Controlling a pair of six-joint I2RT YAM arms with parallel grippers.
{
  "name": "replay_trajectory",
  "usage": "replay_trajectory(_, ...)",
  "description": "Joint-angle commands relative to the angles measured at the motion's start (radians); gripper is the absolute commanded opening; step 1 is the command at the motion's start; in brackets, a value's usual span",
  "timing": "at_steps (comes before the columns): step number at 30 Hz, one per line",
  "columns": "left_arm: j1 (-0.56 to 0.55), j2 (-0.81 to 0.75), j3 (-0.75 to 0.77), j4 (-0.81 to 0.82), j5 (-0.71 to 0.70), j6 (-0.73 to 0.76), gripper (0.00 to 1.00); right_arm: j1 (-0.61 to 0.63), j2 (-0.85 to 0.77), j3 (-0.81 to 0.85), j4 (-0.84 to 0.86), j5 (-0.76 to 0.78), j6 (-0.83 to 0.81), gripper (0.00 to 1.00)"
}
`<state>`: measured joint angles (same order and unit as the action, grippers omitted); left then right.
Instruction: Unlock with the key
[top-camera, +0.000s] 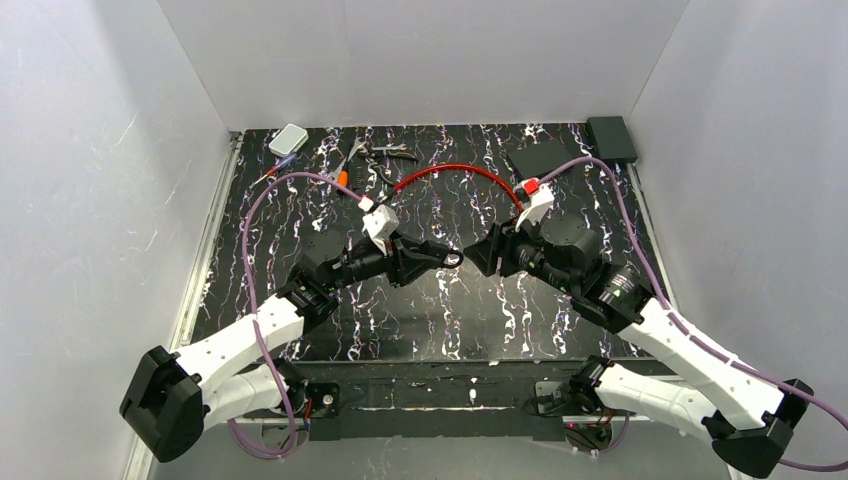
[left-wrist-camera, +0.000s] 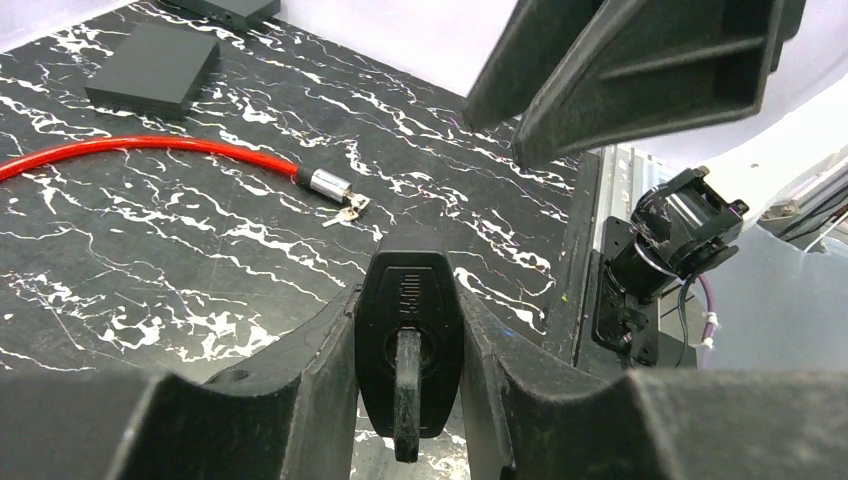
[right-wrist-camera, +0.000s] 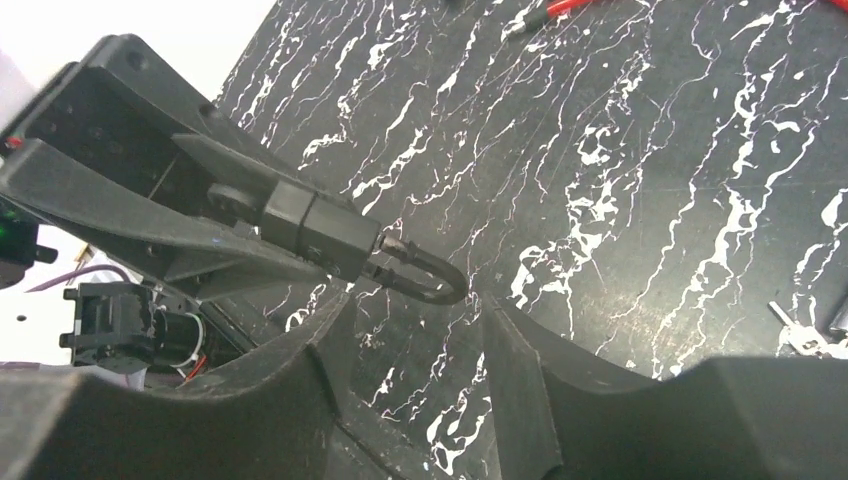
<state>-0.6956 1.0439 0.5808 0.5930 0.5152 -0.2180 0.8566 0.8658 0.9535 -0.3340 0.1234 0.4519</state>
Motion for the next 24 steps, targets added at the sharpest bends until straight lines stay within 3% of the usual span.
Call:
replay_trajectory(1, 0.002, -0.05, 0.013, 0.076, -0.043, 0.016, 0.0, -0.002, -0.016, -0.051, 0.062, -0.03, 0.032, 0.54)
replay_trajectory(9, 0.002, -0.059, 0.013, 0.077, -0.042, 0.009, 0.0, -0.002, 0.041, -0.105, 0.19, -0.057, 0.092, 0.43)
replay_trajectory(24, 0.002, -0.068, 0.011, 0.099, 0.016, -0.011, 0.0, -0.002, 0.145, -0.087, 0.253, -0.037, 0.076, 0.4)
